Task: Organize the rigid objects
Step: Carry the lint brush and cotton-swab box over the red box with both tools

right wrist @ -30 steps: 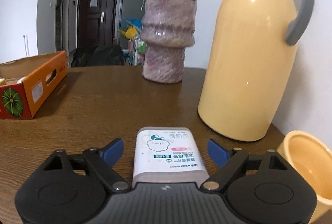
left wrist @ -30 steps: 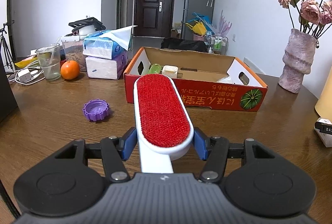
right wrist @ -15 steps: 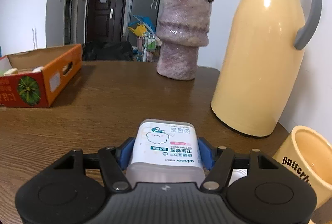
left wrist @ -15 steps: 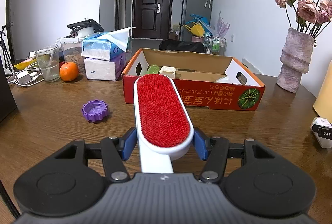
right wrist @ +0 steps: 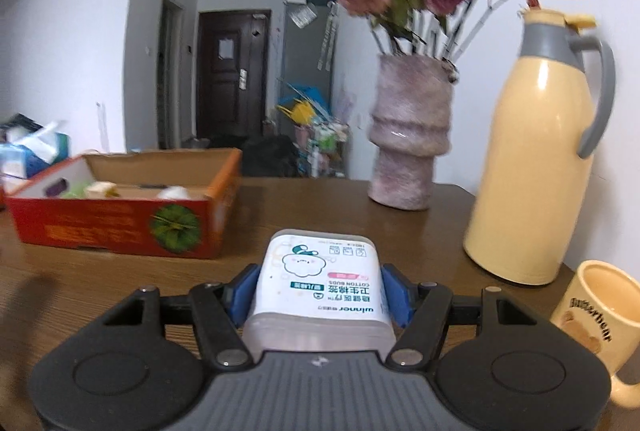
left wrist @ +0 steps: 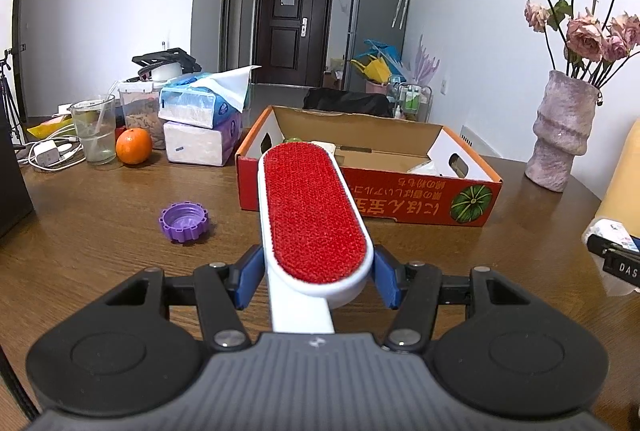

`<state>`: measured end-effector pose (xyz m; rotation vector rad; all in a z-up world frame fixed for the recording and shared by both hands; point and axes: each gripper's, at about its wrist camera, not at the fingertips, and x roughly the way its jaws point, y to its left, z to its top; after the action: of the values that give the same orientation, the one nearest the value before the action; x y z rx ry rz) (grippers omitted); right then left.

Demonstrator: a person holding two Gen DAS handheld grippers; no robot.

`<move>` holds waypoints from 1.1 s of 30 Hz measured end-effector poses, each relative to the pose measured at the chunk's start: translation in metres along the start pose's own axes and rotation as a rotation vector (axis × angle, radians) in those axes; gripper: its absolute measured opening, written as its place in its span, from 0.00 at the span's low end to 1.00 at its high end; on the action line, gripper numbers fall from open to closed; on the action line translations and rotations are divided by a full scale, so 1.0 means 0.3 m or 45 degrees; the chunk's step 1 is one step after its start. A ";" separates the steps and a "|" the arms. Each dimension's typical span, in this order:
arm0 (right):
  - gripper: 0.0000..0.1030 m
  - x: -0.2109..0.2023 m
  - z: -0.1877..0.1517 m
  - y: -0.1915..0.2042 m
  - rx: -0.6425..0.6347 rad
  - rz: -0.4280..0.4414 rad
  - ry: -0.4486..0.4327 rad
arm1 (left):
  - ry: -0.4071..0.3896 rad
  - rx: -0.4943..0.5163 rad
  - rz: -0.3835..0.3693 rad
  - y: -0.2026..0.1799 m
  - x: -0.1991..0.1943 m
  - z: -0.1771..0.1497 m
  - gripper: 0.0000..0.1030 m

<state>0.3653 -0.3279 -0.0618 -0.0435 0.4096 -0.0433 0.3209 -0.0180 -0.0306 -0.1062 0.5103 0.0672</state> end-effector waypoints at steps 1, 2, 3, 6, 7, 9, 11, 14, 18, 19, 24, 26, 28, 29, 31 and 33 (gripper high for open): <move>0.62 -0.020 0.000 0.024 0.003 0.018 -0.008 | -0.003 -0.001 -0.001 0.000 -0.002 0.000 0.57; 0.62 -0.031 0.003 0.043 0.004 0.034 -0.016 | -0.006 -0.003 -0.002 0.001 -0.005 0.001 0.57; 0.62 -0.047 0.003 0.067 0.005 0.051 -0.024 | -0.010 -0.005 -0.003 0.002 -0.008 0.001 0.57; 0.62 -0.092 0.003 0.132 0.006 0.096 -0.046 | -0.018 -0.009 -0.006 0.005 -0.015 0.002 0.57; 0.62 -0.104 0.002 0.150 0.006 0.108 -0.051 | -0.020 -0.010 -0.007 0.006 -0.017 0.003 0.57; 0.62 -0.128 0.001 0.187 0.009 0.125 -0.063 | -0.025 -0.014 -0.010 0.008 -0.021 0.004 0.57; 0.62 -0.149 0.001 0.217 0.014 0.144 -0.075 | -0.031 -0.019 -0.015 0.011 -0.026 0.005 0.57; 0.62 -0.179 0.003 0.266 0.019 0.181 -0.087 | -0.039 -0.021 -0.019 0.015 -0.035 0.004 0.57; 0.62 -0.206 0.003 0.325 0.009 0.212 -0.101 | -0.041 -0.016 -0.028 0.017 -0.043 0.002 0.57; 0.62 -0.212 0.004 0.337 0.007 0.215 -0.105 | -0.040 -0.016 -0.029 0.018 -0.045 0.002 0.57; 0.62 -0.231 0.011 0.385 0.008 0.233 -0.120 | -0.047 -0.022 -0.036 0.029 -0.056 0.005 0.57; 0.62 -0.234 0.012 0.403 0.006 0.238 -0.120 | -0.049 -0.022 -0.038 0.032 -0.059 0.005 0.57; 0.62 -0.234 0.014 0.415 0.006 0.241 -0.119 | -0.047 -0.026 -0.036 0.037 -0.059 0.006 0.57; 0.62 -0.234 0.015 0.420 0.007 0.241 -0.119 | -0.047 -0.027 -0.036 0.040 -0.058 0.006 0.57; 0.62 -0.235 0.019 0.425 0.012 0.244 -0.120 | -0.043 -0.028 -0.036 0.044 -0.056 0.009 0.57; 0.62 -0.229 0.025 0.430 0.017 0.244 -0.120 | -0.045 -0.023 -0.034 0.046 -0.054 0.013 0.57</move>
<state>0.3097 -0.1955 -0.0342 0.0069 0.3181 0.1443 0.3074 -0.0043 -0.0204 -0.1296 0.4729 0.0478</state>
